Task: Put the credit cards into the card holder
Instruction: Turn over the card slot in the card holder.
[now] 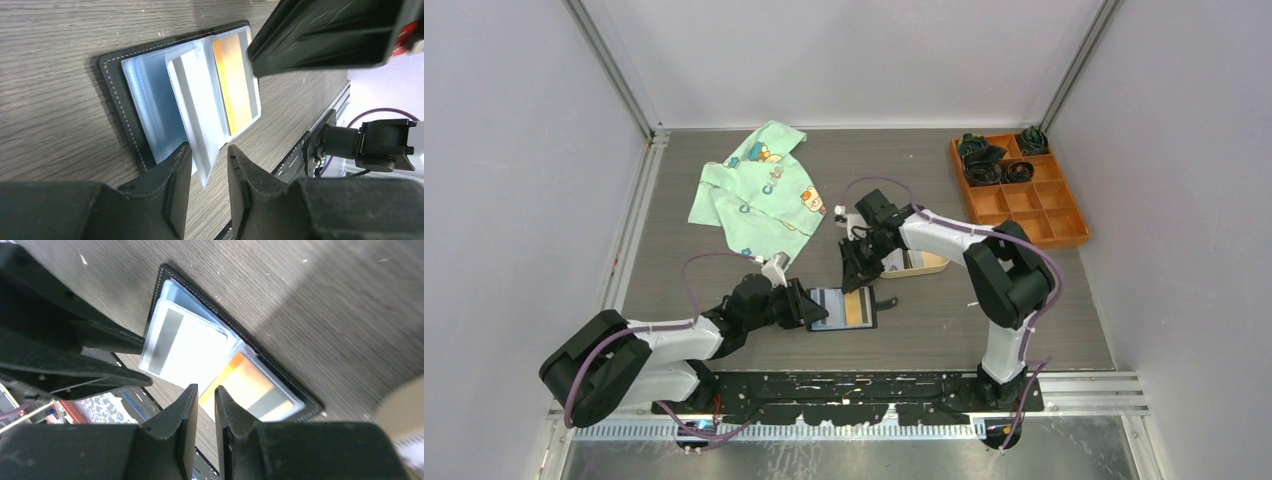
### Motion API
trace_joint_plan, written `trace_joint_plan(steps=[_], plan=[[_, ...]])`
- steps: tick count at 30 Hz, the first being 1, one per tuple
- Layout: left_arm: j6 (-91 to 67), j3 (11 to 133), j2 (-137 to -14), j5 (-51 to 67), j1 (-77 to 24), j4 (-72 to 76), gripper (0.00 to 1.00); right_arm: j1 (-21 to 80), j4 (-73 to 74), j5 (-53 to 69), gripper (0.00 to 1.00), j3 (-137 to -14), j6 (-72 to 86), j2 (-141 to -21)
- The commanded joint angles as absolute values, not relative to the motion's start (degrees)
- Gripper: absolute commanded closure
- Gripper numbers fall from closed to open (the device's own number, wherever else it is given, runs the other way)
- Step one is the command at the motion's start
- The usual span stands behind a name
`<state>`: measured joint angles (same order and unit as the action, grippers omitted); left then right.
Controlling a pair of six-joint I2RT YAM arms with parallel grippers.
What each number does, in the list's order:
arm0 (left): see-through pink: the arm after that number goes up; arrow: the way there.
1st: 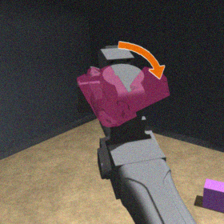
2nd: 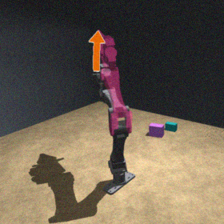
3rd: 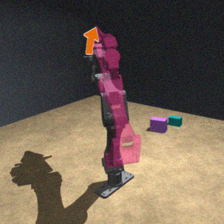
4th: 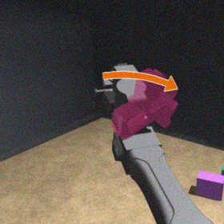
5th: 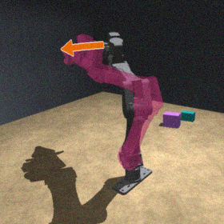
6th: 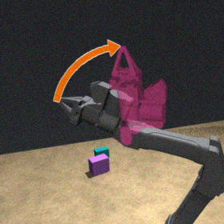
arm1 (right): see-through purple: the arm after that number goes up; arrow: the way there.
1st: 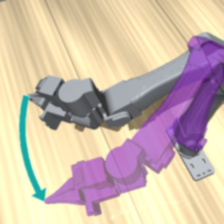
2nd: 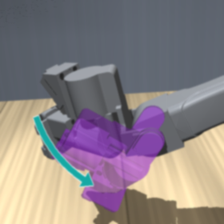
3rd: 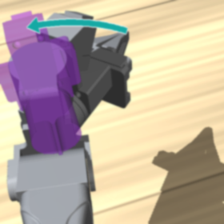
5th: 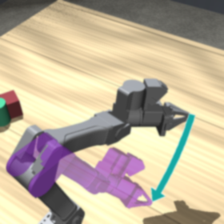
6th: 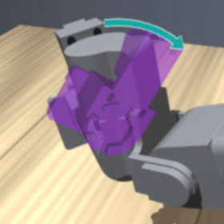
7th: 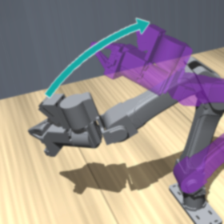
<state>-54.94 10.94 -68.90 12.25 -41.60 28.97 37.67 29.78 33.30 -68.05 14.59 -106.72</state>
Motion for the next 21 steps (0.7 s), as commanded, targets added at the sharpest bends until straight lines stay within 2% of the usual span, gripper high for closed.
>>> trace_joint_plan(steps=[1,10,17,19,20,21], plan=[[-56.01,13.44,-71.04,15.62,-41.42,36.82,0.66,33.52,31.85,37.36,0.74,-70.35,8.4,-98.75],[-58.69,16.9,-79.21,20.74,-42.36,44.59,0.62,27.2,32.58,38.98,0.69,-68.99,2.56,-87.74],[-58.25,21.22,-85.58,19.95,-47.18,45.62,0.53,25.17,31.9,30.24,0.67,-67.49,-3.81,-77.02],[-57.8,21.84,-86.69,19.82,-47.6,45.86,0.52,24.66,29.69,26.09,0.61,-65.38,-6.6,-72.45],[-57.63,22.02,-86.88,19.86,-47.8,46.15,0.52,24.35,28.21,24.28,0.52,-64.07,-8.28,-69.92],[-57.43,22.12,-86.8,19.84,-47.85,46.34,0.52,23.82,26.48,23.06,0.37,-62.51,-9.43,-67.68]])
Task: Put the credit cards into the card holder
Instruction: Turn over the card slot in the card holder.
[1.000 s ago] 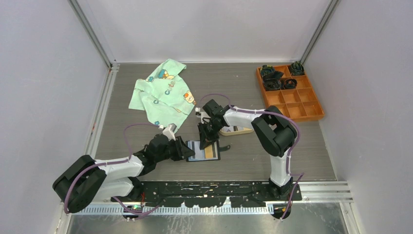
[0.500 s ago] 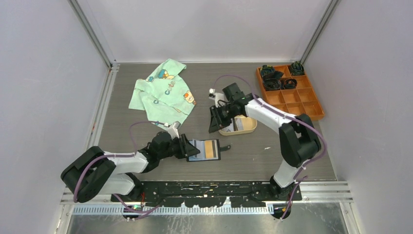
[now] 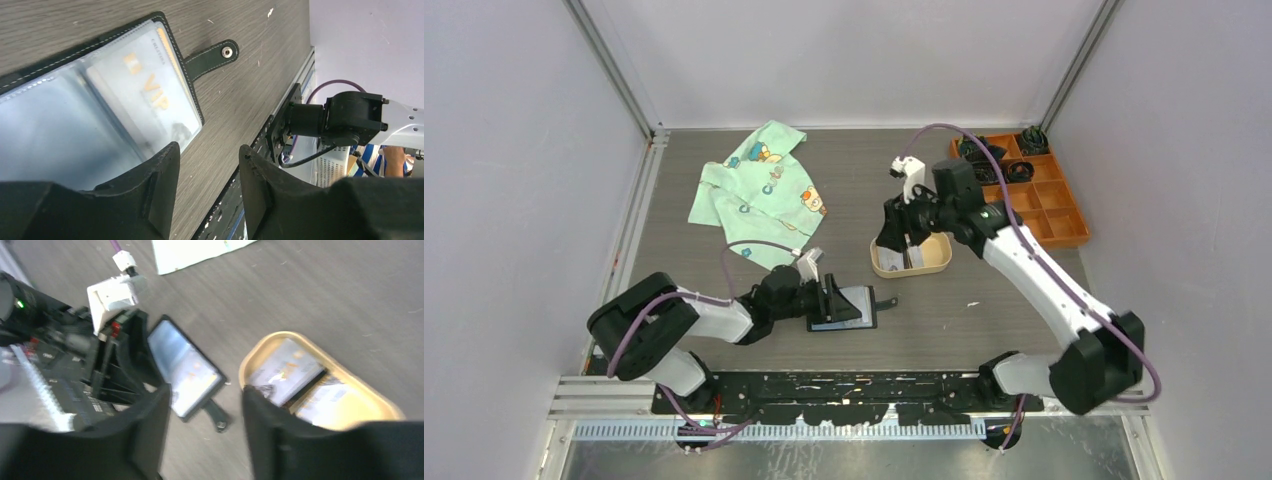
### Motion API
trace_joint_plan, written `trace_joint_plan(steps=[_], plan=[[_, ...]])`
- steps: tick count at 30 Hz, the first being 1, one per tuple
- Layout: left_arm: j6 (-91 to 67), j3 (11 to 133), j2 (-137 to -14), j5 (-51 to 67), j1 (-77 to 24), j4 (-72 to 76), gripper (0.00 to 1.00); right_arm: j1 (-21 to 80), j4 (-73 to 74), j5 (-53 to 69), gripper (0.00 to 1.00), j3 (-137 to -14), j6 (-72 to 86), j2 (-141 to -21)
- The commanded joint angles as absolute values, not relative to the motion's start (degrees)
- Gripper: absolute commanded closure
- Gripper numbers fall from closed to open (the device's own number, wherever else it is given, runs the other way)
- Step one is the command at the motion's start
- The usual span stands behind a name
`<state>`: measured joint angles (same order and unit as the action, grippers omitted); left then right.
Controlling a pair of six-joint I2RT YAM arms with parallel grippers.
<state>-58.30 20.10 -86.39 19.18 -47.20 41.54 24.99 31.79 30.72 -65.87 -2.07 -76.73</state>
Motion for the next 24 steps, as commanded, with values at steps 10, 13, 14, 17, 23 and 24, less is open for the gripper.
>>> trace_joint_plan(steps=[10,13,14,17,23,24], plan=[[-44.58,23.41,-67.98,14.65,-47.92,29.69,0.46,16.22,24.88,44.32,0.06,-60.61,2.81,-80.09],[-41.66,22.01,-63.18,10.2,-47.92,26.21,0.33,15.38,24.17,43.32,0.19,-60.84,5.5,-85.54],[-41.34,20.57,-62.26,8.72,-47.9,26.82,0.28,15.15,23.98,42.8,0.23,-60.94,6.54,-87.06],[-41.72,17.76,-61.13,5.99,-47.85,30.12,0.17,14.51,23.65,39.67,0.33,-61.72,8.16,-90.53],[-40.96,17.34,-62.89,7.26,-47.8,31.93,0.18,12.4,22.64,32.44,0.4,-62.16,9.63,-94.73],[-40.96,17.33,-63.07,7.34,-47.79,32.01,0.18,12.11,22.78,32.02,0.4,-62.28,9.81,-95.57]])
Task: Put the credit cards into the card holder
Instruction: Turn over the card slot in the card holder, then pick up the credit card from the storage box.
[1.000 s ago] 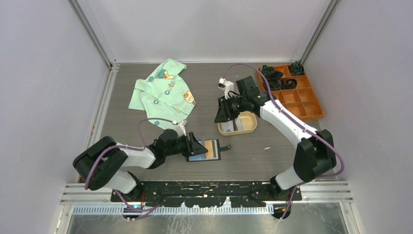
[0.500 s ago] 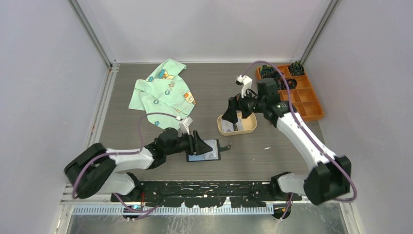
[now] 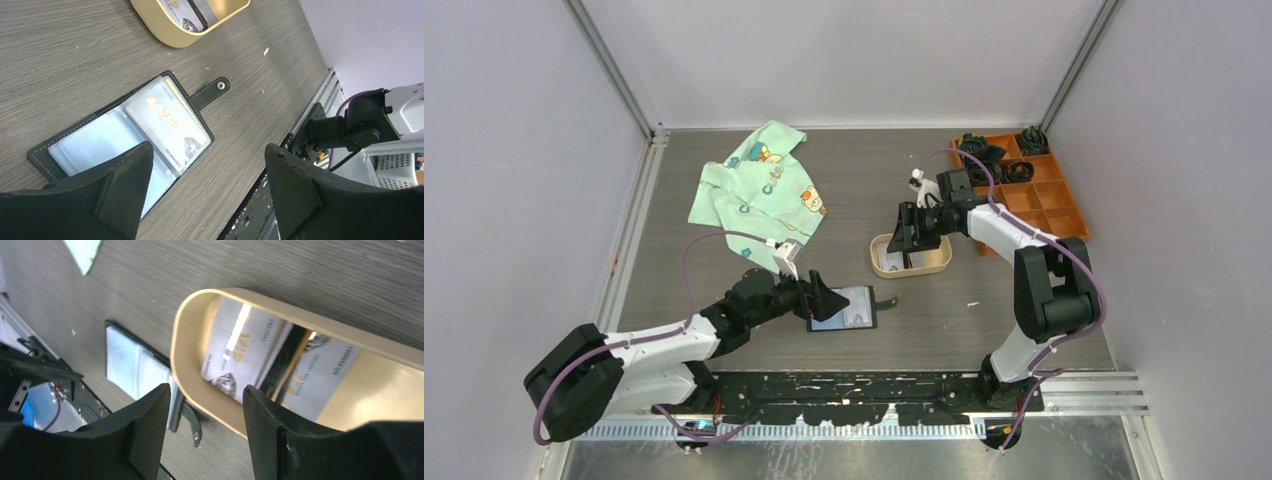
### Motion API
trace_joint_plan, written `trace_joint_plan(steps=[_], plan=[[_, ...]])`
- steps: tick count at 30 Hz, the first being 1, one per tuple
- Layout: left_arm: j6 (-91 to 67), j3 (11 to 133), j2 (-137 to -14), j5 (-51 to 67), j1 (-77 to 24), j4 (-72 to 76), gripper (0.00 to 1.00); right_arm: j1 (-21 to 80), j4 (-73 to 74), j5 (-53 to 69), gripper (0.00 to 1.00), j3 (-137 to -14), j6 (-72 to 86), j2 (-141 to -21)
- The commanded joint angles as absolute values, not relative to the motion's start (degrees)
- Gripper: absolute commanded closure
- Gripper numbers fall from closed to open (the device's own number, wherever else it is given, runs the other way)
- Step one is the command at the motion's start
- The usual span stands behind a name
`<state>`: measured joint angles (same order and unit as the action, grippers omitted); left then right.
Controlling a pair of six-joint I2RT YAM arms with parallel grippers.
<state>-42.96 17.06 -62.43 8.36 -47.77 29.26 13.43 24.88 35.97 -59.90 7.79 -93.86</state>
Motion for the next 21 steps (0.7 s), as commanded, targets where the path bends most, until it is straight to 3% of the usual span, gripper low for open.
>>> trace_joint_plan(steps=[1,13,21], plan=[[-40.88,17.32,-63.31,7.49,-47.75,32.26,0.19,11.82,22.91,31.54,0.4,-62.5,9.86,-96.43],[-41.53,16.69,-64.03,8.32,-47.72,33.22,0.21,11.15,22.65,31.29,0.35,-64.07,10.08,-102.65],[-41.92,16.61,-64.59,8.68,-47.77,33.46,0.21,11.15,22.59,38.32,0.38,-64.78,12.18,-106.37]])
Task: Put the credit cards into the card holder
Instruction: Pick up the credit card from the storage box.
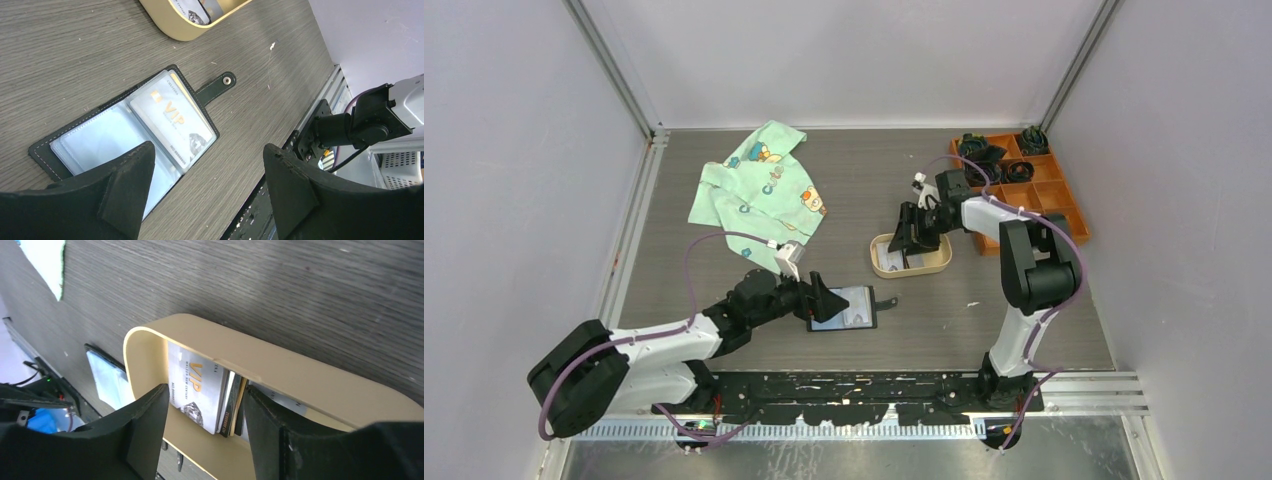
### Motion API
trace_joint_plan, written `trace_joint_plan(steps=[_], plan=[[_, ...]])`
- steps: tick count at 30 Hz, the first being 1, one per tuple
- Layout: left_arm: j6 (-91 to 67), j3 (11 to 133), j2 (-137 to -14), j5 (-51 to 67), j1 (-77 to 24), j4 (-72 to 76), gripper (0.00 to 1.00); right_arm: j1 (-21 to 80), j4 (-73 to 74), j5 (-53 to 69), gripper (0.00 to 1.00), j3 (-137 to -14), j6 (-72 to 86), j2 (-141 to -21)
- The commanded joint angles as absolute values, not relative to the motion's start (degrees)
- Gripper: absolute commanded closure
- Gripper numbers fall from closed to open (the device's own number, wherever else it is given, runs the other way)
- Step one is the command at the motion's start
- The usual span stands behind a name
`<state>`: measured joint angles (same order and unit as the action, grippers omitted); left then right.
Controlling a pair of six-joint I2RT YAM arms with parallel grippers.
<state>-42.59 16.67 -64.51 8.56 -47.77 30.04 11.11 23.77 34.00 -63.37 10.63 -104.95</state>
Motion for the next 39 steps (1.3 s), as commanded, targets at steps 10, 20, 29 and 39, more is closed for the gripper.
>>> trace_joint_plan(steps=[10,20,29,39], plan=[[-42.76,17.0,-65.62,9.48,-47.74,34.71,0.21,10.6,17.09,51.97,0.44,-63.48,19.86,-106.59],[-42.98,17.66,-67.02,9.74,-47.72,34.98,0.21,10.18,12.33,57.48,0.5,-62.01,25.02,-106.82],[-42.98,17.49,-67.22,9.67,-47.72,34.91,0.21,10.34,16.54,52.01,0.6,-62.75,22.33,-107.92],[-43.42,17.41,-68.04,9.94,-47.76,35.6,0.21,11.55,14.32,54.38,0.69,-62.14,24.44,-109.35]])
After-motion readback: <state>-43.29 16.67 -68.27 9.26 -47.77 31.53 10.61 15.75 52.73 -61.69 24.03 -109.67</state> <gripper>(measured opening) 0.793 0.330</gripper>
